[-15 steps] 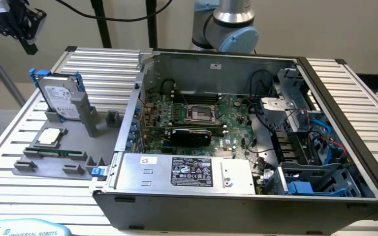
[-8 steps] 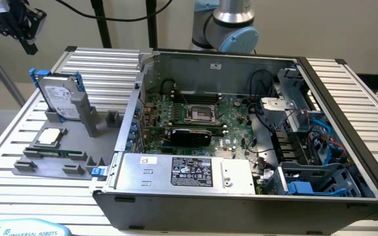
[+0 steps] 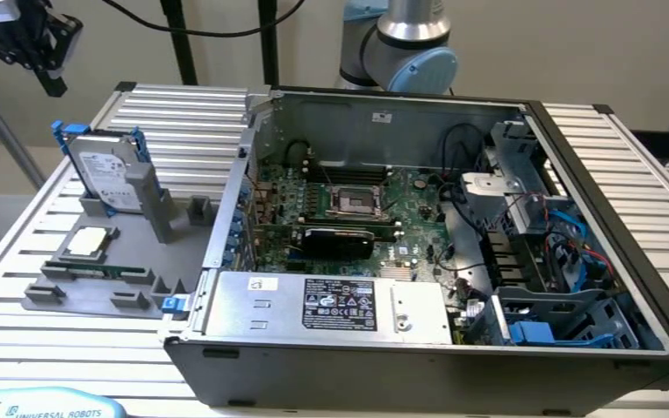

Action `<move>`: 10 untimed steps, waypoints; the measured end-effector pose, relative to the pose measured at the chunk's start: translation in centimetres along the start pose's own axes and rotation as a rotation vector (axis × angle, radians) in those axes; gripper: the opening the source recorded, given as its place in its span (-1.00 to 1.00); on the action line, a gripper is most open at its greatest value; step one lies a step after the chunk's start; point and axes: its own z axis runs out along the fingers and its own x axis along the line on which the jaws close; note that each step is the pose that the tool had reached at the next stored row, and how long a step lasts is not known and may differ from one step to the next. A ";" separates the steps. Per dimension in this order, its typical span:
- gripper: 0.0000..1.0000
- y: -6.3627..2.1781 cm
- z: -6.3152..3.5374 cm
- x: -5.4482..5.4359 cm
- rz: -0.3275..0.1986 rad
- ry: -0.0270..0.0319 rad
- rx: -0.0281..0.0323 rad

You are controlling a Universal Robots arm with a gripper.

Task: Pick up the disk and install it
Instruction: 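Pick up the disk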

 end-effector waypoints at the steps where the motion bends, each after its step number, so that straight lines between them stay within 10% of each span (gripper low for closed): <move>1: -0.79 0.00 0.00 0.0 -0.019 -0.0005 -0.0001; 10: -0.79 0.00 0.08 0.0 -0.183 -0.0061 -0.0011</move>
